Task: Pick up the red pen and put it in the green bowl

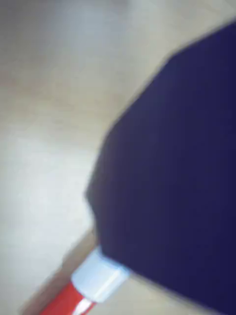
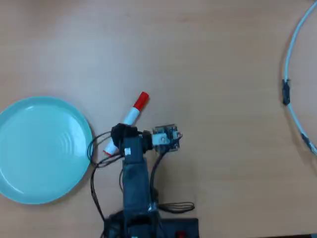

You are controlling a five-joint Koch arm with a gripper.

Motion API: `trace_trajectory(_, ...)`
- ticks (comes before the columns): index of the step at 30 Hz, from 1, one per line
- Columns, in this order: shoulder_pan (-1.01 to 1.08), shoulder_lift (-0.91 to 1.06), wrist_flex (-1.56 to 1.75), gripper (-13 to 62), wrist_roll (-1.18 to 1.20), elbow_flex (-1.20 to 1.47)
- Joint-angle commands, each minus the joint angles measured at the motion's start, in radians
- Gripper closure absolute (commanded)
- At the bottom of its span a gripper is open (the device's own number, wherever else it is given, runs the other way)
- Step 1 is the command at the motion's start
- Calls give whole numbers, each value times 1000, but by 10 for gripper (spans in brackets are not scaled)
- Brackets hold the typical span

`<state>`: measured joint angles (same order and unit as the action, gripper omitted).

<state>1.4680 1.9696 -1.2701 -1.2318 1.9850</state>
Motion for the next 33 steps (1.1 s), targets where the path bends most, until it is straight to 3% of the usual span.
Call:
trace_trajectory(1,-2,-67,-83,62,-23,-146)
trace_trajectory(9,-14,-285,-255,56,18,-360)
trace_trajectory(15,-60,-344,-255,56,164,-368)
trace_trajectory(33,-160,-581,-259,55,275,-485)
